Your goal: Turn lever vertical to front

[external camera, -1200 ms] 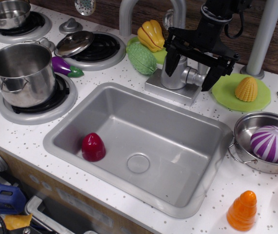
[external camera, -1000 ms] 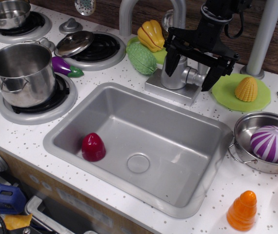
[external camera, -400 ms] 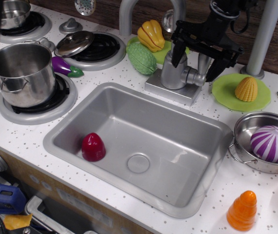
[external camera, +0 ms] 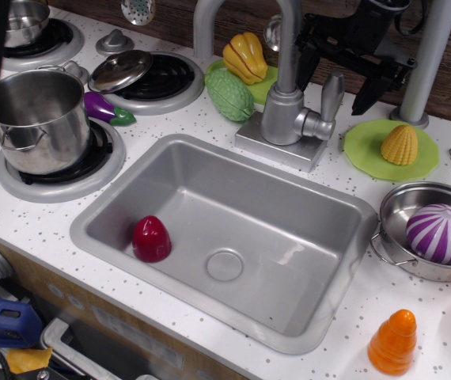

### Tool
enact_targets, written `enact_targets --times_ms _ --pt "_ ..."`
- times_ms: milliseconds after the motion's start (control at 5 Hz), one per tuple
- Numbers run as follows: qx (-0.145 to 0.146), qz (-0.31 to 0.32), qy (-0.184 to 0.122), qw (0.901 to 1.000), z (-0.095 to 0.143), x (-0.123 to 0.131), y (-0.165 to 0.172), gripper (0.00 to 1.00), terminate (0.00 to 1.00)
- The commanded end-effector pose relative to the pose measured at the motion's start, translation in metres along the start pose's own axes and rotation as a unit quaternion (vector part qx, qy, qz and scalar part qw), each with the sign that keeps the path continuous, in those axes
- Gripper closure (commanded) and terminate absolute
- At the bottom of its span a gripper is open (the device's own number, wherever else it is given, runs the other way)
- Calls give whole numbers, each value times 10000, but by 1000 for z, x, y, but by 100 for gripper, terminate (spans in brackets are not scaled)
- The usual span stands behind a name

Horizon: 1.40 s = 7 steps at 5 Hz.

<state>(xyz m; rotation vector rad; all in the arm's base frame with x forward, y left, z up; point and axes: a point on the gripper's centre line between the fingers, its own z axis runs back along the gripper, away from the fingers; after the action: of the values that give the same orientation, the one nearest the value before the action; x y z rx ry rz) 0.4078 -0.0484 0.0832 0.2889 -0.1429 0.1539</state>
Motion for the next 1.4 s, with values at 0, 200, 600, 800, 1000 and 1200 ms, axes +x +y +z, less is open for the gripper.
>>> enact_targets --times_ms 0,200,600,800,1000,1200 --pt "152 27 -457 9988 17 15 6 0 0" --pt "241 -14 -525 9983 15 19 9 0 0" --pt "256 -59 -640 9976 7 25 16 0 0" --pt "48 6 -528 9986 11 17 16 0 0" --pt "-318 148 -375 9987 13 -7 15 100 0" --pt "-428 167 -253 9986 14 -27 15 100 0"
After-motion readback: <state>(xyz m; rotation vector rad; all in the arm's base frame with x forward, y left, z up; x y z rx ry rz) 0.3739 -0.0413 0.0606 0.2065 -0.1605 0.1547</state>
